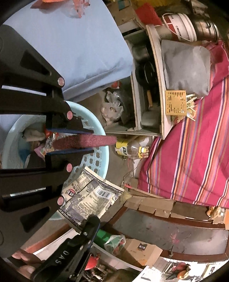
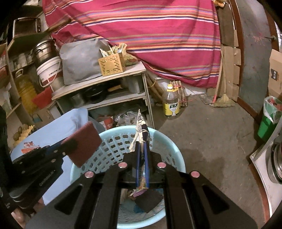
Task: Collect trash
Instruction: 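Carry the pad and silver bag over the basket and open both grippers, then grasp the crumpled beige paper with the left gripper and lift it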
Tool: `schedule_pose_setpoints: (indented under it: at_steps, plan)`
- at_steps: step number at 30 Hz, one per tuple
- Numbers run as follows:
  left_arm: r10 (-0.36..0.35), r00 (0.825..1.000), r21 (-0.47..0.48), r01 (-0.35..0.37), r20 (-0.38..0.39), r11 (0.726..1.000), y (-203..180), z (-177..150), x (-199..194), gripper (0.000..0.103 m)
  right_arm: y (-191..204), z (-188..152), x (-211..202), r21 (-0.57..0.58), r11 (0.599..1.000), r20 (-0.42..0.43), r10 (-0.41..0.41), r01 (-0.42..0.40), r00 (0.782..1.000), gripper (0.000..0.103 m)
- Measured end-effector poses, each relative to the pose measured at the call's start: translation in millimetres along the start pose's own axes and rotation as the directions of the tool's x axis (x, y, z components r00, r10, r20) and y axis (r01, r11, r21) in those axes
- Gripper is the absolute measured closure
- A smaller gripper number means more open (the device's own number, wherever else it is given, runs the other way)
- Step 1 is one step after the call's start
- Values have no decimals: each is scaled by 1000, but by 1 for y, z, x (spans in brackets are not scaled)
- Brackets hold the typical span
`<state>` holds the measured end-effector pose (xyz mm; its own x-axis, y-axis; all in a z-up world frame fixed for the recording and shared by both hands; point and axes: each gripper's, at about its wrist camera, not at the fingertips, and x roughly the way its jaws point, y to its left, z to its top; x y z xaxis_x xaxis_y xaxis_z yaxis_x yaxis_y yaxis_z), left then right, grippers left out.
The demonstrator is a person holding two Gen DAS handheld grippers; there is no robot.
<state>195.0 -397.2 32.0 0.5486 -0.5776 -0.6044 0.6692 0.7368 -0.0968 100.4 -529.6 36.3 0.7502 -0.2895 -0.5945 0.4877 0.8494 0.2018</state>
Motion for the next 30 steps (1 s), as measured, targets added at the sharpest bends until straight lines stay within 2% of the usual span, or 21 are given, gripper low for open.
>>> schedule_pose_setpoints:
  at_steps: [2,5,12,16,18,19,20,24,26,30]
  plan:
    - [17,1000,-4,-17,10,1000,0,1,-2,45,2,0,2,-8,1000,-2,-3,3,1000,98]
    - [39,999,9,-40,33,999,1,2,-10,39,7,-2,2,-15,1000,-4,-4,4,1000,98]
    - [113,990,-9,-113,81,994,29,1,-35,12,15,-3,5,-37,999,-11,-12,12,1000,98]
    - [149,985,-33,-146,92,989,51,-3,-48,7,21,-3,11,-54,997,-33,-54,52,998,96]
    - [157,983,-41,-154,90,987,61,-4,-54,6,23,-3,16,-54,996,-50,-74,71,996,84]
    - [164,982,-43,-161,89,986,67,-6,-57,6,24,-4,18,-49,996,-58,-82,79,995,56]
    - [170,981,-43,-167,90,985,71,-7,-60,6,25,-4,17,-40,996,-50,-79,77,996,37]
    - [219,970,-50,-215,101,975,99,-17,-79,5,36,-1,16,-47,995,-32,-84,83,996,36]
    - [236,966,-65,-231,102,971,116,-22,-90,5,42,-2,16,-49,995,-28,-88,87,996,30]
    - [311,945,-92,-302,101,949,161,-37,-114,5,64,-4,14,-62,995,-8,-77,77,997,20]
